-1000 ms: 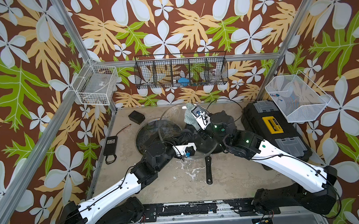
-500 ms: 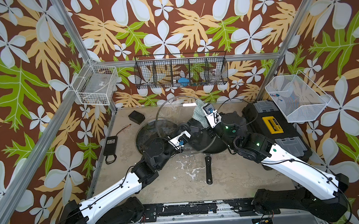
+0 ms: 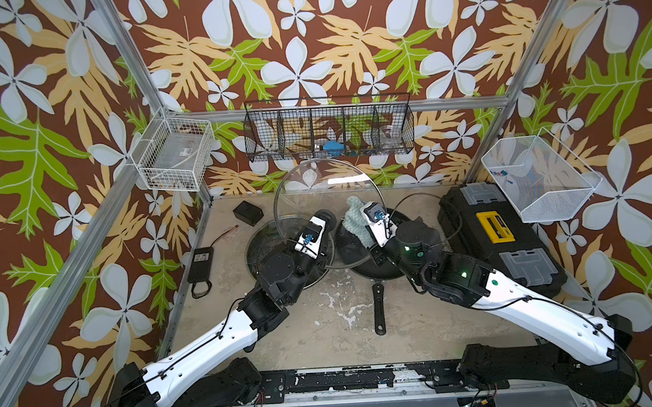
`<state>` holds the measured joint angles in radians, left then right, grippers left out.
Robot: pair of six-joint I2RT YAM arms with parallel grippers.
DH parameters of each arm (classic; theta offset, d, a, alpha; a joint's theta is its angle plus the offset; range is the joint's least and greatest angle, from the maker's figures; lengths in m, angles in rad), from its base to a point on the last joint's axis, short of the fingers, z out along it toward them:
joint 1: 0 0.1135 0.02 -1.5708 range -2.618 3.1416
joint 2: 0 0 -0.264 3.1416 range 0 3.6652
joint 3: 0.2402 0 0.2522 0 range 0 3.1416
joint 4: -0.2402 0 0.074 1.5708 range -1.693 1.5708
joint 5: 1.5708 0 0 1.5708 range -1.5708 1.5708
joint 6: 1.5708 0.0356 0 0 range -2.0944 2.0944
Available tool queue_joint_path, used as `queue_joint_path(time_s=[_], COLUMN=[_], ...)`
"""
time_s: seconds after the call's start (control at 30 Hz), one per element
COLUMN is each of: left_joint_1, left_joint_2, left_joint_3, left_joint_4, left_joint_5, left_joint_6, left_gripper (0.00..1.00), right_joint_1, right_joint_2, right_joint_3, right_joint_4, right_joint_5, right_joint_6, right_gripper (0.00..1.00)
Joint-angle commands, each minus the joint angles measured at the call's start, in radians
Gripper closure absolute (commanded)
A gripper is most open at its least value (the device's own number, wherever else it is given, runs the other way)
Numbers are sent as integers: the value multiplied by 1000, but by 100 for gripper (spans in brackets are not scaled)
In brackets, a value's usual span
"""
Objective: Wipe the pot lid with a cloth
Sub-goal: Wipe the pot lid.
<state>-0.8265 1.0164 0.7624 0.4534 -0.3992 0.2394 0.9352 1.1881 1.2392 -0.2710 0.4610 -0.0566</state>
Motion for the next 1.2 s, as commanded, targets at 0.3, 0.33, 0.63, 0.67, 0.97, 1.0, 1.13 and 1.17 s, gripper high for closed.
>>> queue_joint_path(time_s=[0.3,0.33,0.63,0.67,0.97,1.0,1.13,1.17], left_joint_1=[-3,-2,-2,-3,-2,-2,-1,-2], left_joint_2=[16,18,-2,-6,9,8,-1,-3], left_joint_3=[92,91,67,62,79,81,81,84], left_joint_4=[146,149,185,193,183,180,175,169], left_joint_5=[-29,-35,-124,-125,-115,-115,-121,-125], left_joint_6=[-420,-452,-562,-569,-622,-628,-644,-644], left_gripper=[100,100,100,100,100,100,100,100], right_joint_1=[137,150,96,93,165,171,171,170], right_joint_2=[113,128,53,48,157,169,172,163], right_joint_3=[-22,-21,3,6,16,11,15,20], right_joint_4=[8,7,13,16,27,31,30,26], right_joint_5=[-4,0,110,108,-18,-24,30,55], right_joint_6=[64,68,91,89,121,121,104,100], right_gripper=[100,100,100,100,100,100,100,100])
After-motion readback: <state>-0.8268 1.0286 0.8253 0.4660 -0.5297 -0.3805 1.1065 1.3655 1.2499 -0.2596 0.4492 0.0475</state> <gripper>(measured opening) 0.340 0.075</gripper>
